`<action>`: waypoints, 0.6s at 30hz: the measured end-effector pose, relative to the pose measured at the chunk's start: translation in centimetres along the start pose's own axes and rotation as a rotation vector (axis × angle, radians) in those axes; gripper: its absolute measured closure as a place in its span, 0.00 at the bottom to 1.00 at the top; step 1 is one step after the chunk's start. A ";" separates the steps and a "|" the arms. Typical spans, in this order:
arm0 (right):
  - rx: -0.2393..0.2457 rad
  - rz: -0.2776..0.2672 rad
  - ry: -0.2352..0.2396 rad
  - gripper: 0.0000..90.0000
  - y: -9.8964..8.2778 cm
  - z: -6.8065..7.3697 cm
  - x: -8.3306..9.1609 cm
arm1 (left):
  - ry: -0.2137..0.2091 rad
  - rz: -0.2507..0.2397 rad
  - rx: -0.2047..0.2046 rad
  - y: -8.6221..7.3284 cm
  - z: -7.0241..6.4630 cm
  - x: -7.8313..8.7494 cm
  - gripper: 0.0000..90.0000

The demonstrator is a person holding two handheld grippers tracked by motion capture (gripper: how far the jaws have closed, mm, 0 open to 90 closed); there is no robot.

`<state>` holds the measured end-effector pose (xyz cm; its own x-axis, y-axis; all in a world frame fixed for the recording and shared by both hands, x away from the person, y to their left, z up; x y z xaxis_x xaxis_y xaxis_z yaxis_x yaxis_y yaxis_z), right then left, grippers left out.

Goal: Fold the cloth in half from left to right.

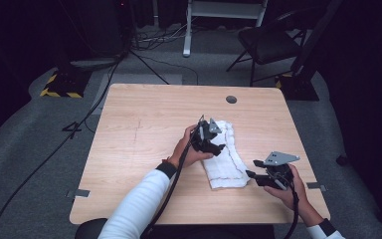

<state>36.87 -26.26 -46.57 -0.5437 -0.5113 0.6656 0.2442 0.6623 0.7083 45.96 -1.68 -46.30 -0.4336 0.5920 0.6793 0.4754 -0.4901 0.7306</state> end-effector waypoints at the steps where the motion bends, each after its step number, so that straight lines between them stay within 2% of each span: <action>1: -0.005 0.003 -0.009 0.54 -0.1 -0.2 0.0 | -0.006 0.006 -0.009 -0.4 -0.2 0.3 0.28; 2: -0.005 0.003 -0.009 0.54 -0.1 -0.2 0.0 | -0.006 0.006 -0.009 -0.4 -0.2 0.3 0.28; 4: -0.007 0.031 -0.024 0.54 -0.5 -0.7 -0.6 | -0.037 0.031 -0.025 -1.8 -1.0 1.0 0.28; 7: -0.009 0.051 -0.014 0.54 -0.8 -1.0 -1.2 | -0.087 0.071 -0.035 -3.5 -1.9 1.4 0.31; 8: -0.003 0.070 0.008 0.55 -1.2 -1.1 -1.7 | -0.091 0.088 -0.048 -4.5 -2.5 1.6 0.31; 13: 0.010 0.096 0.048 0.55 -1.6 -0.9 -2.7 | -0.113 0.111 -0.066 -5.7 -3.6 1.8 0.31; 14: 0.018 0.104 0.052 0.55 -1.6 -0.8 -2.8 | -0.114 0.120 -0.096 -6.0 -4.3 1.7 0.31; 15: 0.022 0.108 0.056 0.55 -1.6 -0.8 -3.0 | -0.114 0.120 -0.096 -6.0 -4.3 1.7 0.30; 16: 0.028 0.111 0.066 0.55 -1.6 -0.8 -3.1 | -0.109 0.129 -0.126 -6.3 -4.7 1.5 0.31; 18: 0.028 0.108 0.077 0.55 -1.7 -0.7 -3.2 | -0.099 0.145 -0.138 -6.5 -4.8 1.2 0.30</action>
Point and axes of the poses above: each handheld gripper's, and its own axes: x roughly backward along the jaws, y roughly out of its top, z roughly to its left, the point moved 2 cm from there along -x, roughly forward along the jaws, and after that the axes turned 12 degrees about x, right-handed, at the moved point
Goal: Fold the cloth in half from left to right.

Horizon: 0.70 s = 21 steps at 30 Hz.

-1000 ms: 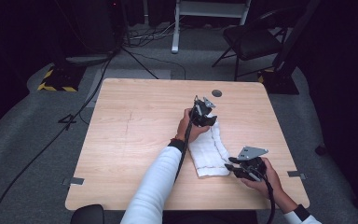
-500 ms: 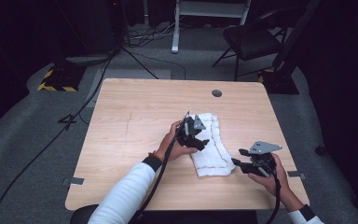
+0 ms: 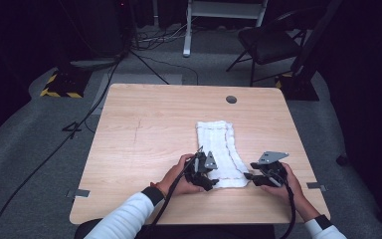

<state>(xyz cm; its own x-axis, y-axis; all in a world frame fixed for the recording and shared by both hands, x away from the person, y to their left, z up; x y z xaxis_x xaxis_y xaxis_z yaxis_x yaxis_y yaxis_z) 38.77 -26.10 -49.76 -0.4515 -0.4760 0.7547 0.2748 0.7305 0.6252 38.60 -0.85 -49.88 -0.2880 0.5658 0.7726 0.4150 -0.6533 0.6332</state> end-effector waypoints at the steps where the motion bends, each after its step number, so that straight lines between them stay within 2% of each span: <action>1: -0.001 -0.001 0.007 0.56 -0.1 0.0 -0.1 | 0.003 0.007 0.000 -0.2 0.0 -0.1 0.31; 5: -0.013 -0.005 0.042 0.56 -0.1 0.2 -0.1 | -0.004 0.000 0.018 -0.6 0.2 0.0 0.31; 6: -0.014 -0.007 0.049 0.57 -0.1 0.3 -0.2 | -0.005 -0.001 0.037 -0.8 0.2 0.2 0.30; 10: 0.012 -0.007 0.068 0.56 0.1 1.2 -0.1 | -0.008 0.004 0.059 -1.3 0.4 0.5 0.31; 11: 0.012 -0.007 0.068 0.56 0.1 1.2 -0.1 | -0.016 0.004 0.072 -1.6 0.6 0.6 0.31; 12: 0.017 -0.010 0.080 0.56 0.3 1.8 -0.1 | -0.028 0.002 0.084 -2.0 0.7 0.8 0.31; 16: 0.030 -0.012 0.087 0.56 0.4 2.5 0.0 | -0.044 -0.002 0.107 -2.6 0.9 1.1 0.31; 21: 0.024 -0.020 0.094 0.56 0.5 3.4 0.1 | -0.041 -0.009 0.123 -3.3 0.7 1.5 0.31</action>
Point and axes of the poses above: each handheld gripper's, and its own axes: x roughly backward along the jaws, y roughly out of its top, z roughly to its left, the point moved 2 cm from there along -x, roughly forward along the jaws, and after that the axes turned 12 degrees about x, right-handed, at the moved point
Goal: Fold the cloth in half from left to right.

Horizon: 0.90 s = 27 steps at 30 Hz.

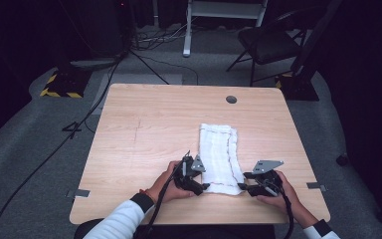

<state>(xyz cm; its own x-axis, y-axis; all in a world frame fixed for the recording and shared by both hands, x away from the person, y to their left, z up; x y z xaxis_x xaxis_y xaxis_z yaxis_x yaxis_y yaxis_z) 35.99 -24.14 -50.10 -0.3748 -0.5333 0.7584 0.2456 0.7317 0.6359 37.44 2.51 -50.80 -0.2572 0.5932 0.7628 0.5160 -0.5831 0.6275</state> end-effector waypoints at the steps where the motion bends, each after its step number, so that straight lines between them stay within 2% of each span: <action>1: 0.000 0.000 0.000 0.56 0.0 0.0 0.0 | 0.002 0.002 0.003 -0.2 -0.1 0.1 0.31; 4: 0.010 -0.007 0.020 0.53 0.1 0.6 0.0 | 0.001 0.004 0.009 -0.9 -0.4 0.7 0.32; 7: 0.042 -0.008 0.051 0.50 0.2 1.5 0.0 | 0.005 0.005 0.015 -1.7 -0.8 1.2 0.32; 10: 0.064 -0.012 0.057 0.46 0.4 1.9 0.2 | 0.025 0.011 0.019 -2.4 -1.4 2.0 0.32; 13: 0.064 -0.021 0.046 0.44 0.6 1.7 0.4 | 0.027 0.008 0.009 -2.5 -1.8 2.4 0.29; 16: 0.038 -0.054 0.016 0.43 0.6 0.7 1.0 | -0.014 -0.037 -0.010 -2.2 -2.3 3.2 0.27; 17: 0.031 -0.065 0.006 0.43 0.7 0.4 1.3 | 0.003 -0.041 -0.026 -1.6 -2.3 3.4 0.27; 18: 0.031 -0.065 0.006 0.43 0.7 0.4 1.3 | 0.003 -0.041 -0.026 -1.6 -2.3 3.4 0.27; 20: 0.024 -0.077 -0.026 0.43 0.8 -0.3 1.7 | 0.014 -0.062 -0.015 -0.9 -1.6 3.7 0.27; 21: 0.005 -0.094 -0.054 0.43 1.1 -1.3 2.0 | 0.024 -0.075 -0.007 -0.3 -0.9 3.8 0.27; 22: 0.005 -0.094 -0.054 0.43 1.1 -1.3 2.0 | 0.024 -0.075 -0.007 -0.3 -0.9 3.8 0.27; 23: -0.007 -0.100 -0.079 0.45 1.4 -2.3 2.2 | 0.047 -0.096 0.027 0.7 0.6 4.0 0.27; 24: -0.008 -0.100 -0.094 0.45 1.6 -2.8 2.2 | 0.047 -0.096 0.027 0.7 0.6 4.0 0.27; 25: -0.008 -0.100 -0.094 0.45 1.6 -2.8 2.2 | 0.059 -0.102 0.037 1.2 1.3 3.9 0.27; 27: -0.008 -0.088 -0.116 0.46 2.0 -3.8 1.9 | 0.060 -0.118 0.074 2.2 2.8 3.8 0.27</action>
Point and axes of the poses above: each handheld gripper's, and its own axes: x roughly backward along the jaws, y roughly out of its top, z roughly to its left, the point moved 2 cm from there along -x, roughly forward along the jaws, and after that the axes turned 12 degrees about x, right-handed, at the moved point
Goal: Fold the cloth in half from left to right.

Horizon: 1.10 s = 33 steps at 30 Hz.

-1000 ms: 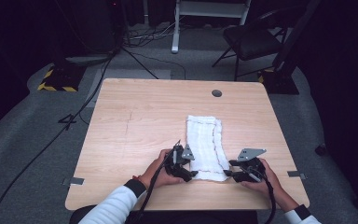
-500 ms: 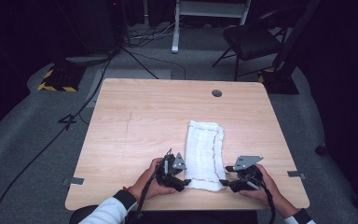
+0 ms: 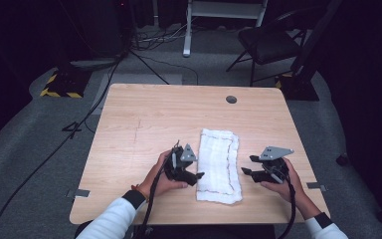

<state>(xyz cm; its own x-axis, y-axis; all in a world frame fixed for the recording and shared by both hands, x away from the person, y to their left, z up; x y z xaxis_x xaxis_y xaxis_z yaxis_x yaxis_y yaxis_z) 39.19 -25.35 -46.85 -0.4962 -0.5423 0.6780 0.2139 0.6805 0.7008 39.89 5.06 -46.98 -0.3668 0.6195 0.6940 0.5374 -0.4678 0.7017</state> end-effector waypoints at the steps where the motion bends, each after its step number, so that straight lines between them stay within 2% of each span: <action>1: -0.003 0.002 -0.011 0.46 0.2 -0.6 -0.3 | 0.010 -0.005 0.009 0.5 0.6 -0.3 0.27; 2: -0.009 0.007 -0.027 0.47 0.7 -1.7 -1.0 | 0.017 -0.011 0.025 1.1 1.2 -0.6 0.27; 3: -0.009 0.007 -0.027 0.47 0.7 -1.7 -1.0 | 0.022 -0.025 0.036 1.6 1.7 -0.9 0.27; 4: -0.016 0.001 -0.042 0.47 1.4 -2.8 -1.8 | 0.037 -0.030 0.027 2.1 2.1 -1.2 0.27; 5: -0.016 0.001 -0.042 0.47 1.4 -2.8 -1.8 | 0.059 -0.039 0.017 2.5 2.4 -1.6 0.27; 6: -0.026 -0.011 -0.074 0.48 2.3 -4.2 -2.8 | 0.059 -0.056 0.029 3.5 3.1 -2.4 0.27; 7: -0.026 -0.011 -0.074 0.48 2.3 -4.2 -2.8 | 0.059 -0.056 0.029 3.5 3.1 -2.4 0.27; 8: -0.032 -0.009 -0.089 0.49 2.5 -4.6 -3.1 | 0.073 -0.058 0.029 4.0 3.5 -2.9 0.27; 10: -0.057 -0.012 -0.087 0.49 3.1 -5.9 -4.3 | 0.077 -0.069 0.051 4.9 4.2 -3.8 0.28; 14: -0.079 0.005 -0.097 0.50 4.0 -7.6 -6.7 | 0.106 -0.050 0.058 6.6 5.2 -5.8 0.28; 15: -0.086 0.014 -0.097 0.51 4.2 -8.0 -7.5 | 0.123 -0.040 0.064 7.1 5.7 -6.7 0.30; 18: -0.091 0.025 -0.089 0.52 4.4 -8.3 -8.4 | 0.138 -0.033 0.069 7.3 6.2 -7.6 0.32; 19: -0.086 0.047 -0.084 0.52 4.7 -8.5 -9.3 | 0.129 -0.011 0.098 7.2 6.8 -8.5 0.32; 21: -0.087 0.054 -0.077 0.51 4.8 -8.5 -9.6 | 0.128 -0.001 0.105 7.1 7.0 -8.8 0.32; 22: -0.088 0.062 -0.071 0.51 4.8 -8.5 -9.8 | 0.120 0.004 0.128 6.9 7.3 -9.3 0.32; 24: -0.085 0.090 -0.070 0.49 4.9 -8.7 -10.8 | 0.112 0.031 0.148 6.7 7.6 -10.1 0.30; 26: -0.085 0.099 -0.068 0.49 4.8 -8.8 -11.0 | 0.112 0.042 0.149 6.6 7.7 -10.3 0.29; 29: -0.117 0.135 -0.056 0.45 4.0 -9.4 -11.6 | 0.101 0.058 0.160 6.8 8.0 -10.7 0.26; 30: -0.117 0.135 -0.056 0.45 4.0 -9.4 -11.6 | 0.101 0.058 0.160 6.8 8.0 -10.7 0.26; 31: -0.161 0.124 -0.030 0.44 3.4 -9.7 -11.7 | 0.097 0.063 0.163 6.8 8.1 -10.7 0.25; 33: -0.180 0.117 -0.021 0.44 3.3 -9.8 -11.7 | 0.087 0.064 0.148 6.8 8.1 -10.7 0.25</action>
<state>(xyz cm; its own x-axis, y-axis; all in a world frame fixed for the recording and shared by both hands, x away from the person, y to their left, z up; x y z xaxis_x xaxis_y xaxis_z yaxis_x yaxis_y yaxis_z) 53.99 -21.62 -50.32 -0.4761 -0.4529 0.7538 0.4169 0.6385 0.6470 53.63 0.35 -50.99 -0.3889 0.5314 0.7526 0.6657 -0.4026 0.6283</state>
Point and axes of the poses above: each handheld gripper's, and its own axes: x roughly backward along the jaws, y roughly out of its top, z roughly to its left, the point moved 2 cm from there along -x, roughly forward along the jaws, and after that the axes turned 12 degrees about x, right-handed, at the moved point
